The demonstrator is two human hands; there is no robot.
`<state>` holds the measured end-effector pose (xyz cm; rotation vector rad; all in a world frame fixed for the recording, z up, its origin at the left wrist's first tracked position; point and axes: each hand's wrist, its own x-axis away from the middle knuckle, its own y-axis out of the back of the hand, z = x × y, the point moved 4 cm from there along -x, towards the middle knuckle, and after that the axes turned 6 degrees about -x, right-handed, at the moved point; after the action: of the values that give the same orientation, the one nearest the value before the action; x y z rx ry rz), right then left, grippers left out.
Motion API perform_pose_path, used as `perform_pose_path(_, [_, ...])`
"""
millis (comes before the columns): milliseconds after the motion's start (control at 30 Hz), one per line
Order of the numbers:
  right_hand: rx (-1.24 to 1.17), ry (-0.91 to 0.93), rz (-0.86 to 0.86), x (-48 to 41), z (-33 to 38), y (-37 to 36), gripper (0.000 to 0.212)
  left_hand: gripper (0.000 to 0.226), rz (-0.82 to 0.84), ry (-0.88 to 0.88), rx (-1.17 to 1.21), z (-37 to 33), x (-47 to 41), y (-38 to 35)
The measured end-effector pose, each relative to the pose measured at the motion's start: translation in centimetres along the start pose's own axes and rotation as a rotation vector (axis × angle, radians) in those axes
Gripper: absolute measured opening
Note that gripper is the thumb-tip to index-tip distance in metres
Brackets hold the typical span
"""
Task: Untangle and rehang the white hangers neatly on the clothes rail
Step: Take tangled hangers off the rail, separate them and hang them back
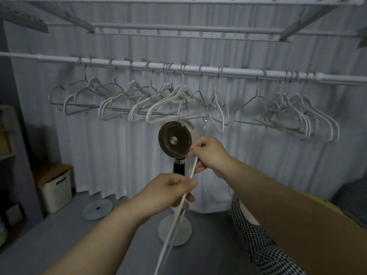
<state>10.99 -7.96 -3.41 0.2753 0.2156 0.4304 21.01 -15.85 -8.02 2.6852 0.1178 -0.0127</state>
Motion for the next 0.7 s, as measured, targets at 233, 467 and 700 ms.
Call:
perform_pose_path(233, [0.003,0.066,-0.043,-0.7,0.9,1.5,0.021,0.017,-0.050,0.063,0.084,-1.0,-1.0,0.3])
perform_pose_path(467, [0.132,0.194,-0.253,-2.0,0.0,8.0,0.017,0.023,-0.068,0.036,-0.044,-2.3,-4.3,-0.9])
perform_pose_path(700, [0.721,0.343,-0.701,-3.2,0.6,16.5,0.033,0.038,-0.101,-0.108,-0.351,-5.1,-8.3,-3.7])
